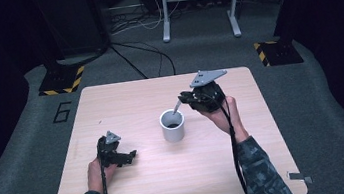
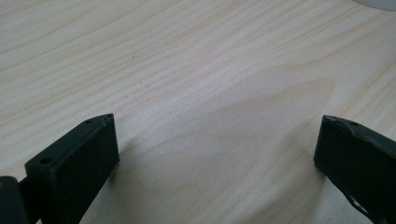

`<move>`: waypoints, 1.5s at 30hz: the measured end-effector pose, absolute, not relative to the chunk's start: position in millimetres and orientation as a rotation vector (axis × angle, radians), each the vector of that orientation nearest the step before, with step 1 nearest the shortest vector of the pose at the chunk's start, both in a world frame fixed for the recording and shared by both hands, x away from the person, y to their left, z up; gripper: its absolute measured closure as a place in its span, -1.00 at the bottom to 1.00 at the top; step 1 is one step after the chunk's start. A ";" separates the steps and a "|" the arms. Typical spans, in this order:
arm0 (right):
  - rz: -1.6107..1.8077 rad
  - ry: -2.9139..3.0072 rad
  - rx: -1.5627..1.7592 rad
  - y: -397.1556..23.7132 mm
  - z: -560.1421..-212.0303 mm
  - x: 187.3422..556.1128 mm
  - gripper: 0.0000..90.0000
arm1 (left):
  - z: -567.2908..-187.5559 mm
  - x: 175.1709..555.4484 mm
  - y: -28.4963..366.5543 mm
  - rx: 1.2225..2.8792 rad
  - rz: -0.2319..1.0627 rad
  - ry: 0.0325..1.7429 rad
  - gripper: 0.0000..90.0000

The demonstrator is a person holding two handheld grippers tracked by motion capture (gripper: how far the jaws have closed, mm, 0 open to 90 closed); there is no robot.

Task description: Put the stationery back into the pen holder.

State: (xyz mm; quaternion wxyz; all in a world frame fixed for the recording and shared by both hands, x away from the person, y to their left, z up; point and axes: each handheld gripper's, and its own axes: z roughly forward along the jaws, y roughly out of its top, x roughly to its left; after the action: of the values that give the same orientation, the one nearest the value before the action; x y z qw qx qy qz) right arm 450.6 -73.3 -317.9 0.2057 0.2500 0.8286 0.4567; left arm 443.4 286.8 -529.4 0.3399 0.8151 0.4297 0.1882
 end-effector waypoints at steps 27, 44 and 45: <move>1.295 2.404 0.841 -48.0 -394.9 484.5 0.79 | -529.5 443.4 286.7 2.120 0.490 1.119 -1.00; 1.307 2.417 0.868 -53.5 -408.2 488.2 0.77 | -529.5 443.4 286.7 2.120 0.490 1.119 -1.00; 1.300 2.426 0.888 -54.9 -408.1 487.2 0.76 | -529.5 443.4 286.7 2.120 0.490 1.119 -1.00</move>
State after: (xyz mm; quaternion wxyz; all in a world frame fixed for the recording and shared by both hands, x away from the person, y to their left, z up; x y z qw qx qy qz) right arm 487.2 -54.9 -408.1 0.1243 0.3046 0.8324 0.4461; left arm 443.4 286.7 -529.5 0.3403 0.8148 0.4300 0.1883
